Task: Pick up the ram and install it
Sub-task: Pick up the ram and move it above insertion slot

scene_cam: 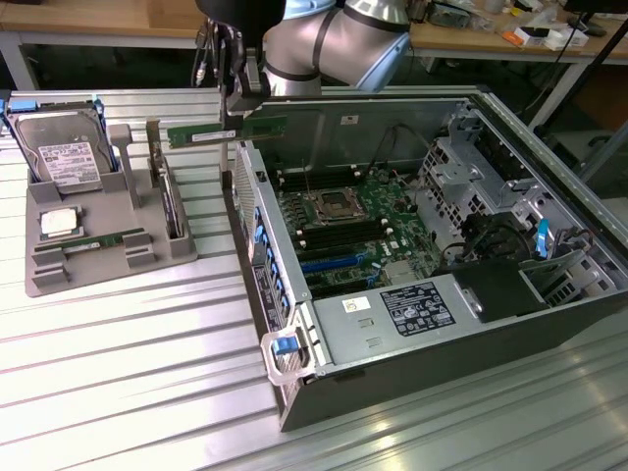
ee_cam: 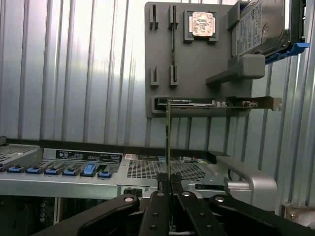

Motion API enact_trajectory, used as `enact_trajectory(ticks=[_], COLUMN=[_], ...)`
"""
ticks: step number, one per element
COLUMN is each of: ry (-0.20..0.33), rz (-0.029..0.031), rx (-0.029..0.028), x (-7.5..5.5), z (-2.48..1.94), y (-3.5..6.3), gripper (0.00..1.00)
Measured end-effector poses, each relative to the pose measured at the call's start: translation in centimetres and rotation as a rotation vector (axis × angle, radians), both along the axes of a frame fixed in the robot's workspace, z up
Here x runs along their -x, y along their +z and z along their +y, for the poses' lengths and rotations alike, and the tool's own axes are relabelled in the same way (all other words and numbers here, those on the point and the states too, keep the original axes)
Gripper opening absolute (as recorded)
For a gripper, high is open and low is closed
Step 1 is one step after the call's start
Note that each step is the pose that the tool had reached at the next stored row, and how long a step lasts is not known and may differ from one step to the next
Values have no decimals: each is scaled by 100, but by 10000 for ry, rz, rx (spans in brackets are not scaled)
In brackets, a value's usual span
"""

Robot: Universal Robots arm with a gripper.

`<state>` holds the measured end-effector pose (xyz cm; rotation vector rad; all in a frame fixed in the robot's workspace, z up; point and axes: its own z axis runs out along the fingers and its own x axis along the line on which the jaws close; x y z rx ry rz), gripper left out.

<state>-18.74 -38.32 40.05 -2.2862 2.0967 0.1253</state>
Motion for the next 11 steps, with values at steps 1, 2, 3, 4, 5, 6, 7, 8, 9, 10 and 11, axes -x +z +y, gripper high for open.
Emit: enact_trajectory(ticks=[1, 2, 3, 4, 5, 6, 7, 8, 9, 10, 11], ry=[0, 0, 0, 0, 0, 0, 0, 0, 0, 0, 0], rz=[0, -1, 0, 0, 0, 0, -1, 0, 0, 0, -1], rx=[0, 1, 4, 5, 6, 7, 9, 10, 13, 16, 18], x=[-19, -36, -52, -71, -84, -100, -123, -136, -148, -171, -190], z=[0, 0, 0, 0, 0, 0, 0, 0, 0, 0, 0], y=[0, 0, 0, 0, 0, 0, 0, 0, 0, 0, 0], gripper=[12, 12, 12, 12, 12, 12, 12, 12, 12, 12, 12])
